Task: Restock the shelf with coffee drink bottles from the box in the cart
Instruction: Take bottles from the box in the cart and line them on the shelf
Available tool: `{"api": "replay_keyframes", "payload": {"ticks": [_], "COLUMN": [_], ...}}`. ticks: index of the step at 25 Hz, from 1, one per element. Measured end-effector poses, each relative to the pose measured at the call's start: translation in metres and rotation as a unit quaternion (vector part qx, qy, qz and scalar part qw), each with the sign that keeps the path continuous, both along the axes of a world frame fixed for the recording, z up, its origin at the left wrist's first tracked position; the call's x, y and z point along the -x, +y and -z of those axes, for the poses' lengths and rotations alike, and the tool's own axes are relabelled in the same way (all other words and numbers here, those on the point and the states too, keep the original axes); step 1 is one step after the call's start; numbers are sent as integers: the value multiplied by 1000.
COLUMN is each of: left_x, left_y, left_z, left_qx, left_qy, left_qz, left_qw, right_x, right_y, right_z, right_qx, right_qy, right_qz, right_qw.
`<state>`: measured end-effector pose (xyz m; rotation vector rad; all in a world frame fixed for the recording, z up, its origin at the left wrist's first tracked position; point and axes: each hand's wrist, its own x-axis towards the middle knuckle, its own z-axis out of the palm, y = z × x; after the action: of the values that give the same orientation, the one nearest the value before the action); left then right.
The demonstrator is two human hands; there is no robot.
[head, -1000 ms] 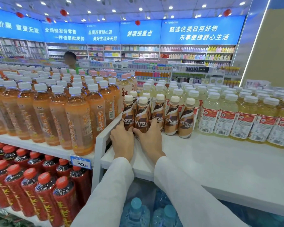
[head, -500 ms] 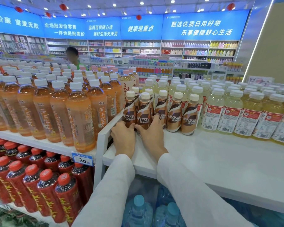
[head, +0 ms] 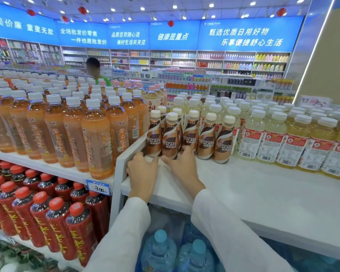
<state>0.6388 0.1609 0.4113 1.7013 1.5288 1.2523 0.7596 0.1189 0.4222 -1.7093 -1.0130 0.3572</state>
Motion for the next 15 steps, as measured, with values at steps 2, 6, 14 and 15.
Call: {"api": "replay_keyframes", "payload": {"ticks": [2,6,14,15], "left_x": [15,41,108,121], "left_y": [-19,-79,-228,-246], "left_z": [2,1,66,77], "left_qx": [0,-13,12,21], "left_qy": [18,8,-2,-5], "left_qz": [-3,16,-52,-66], "left_qw": [1000,1000,999,998], "right_x": [-1,1,35,43], "right_y": [-28,-98,-236,-247], "right_z": [1,-1,26,35], "right_qx": [12,29,-25,-27], "right_qy": [-7,-50,-109,-120], "right_qz": [-13,-38,-157,-170], "right_qw": [1000,998,981,978]}}
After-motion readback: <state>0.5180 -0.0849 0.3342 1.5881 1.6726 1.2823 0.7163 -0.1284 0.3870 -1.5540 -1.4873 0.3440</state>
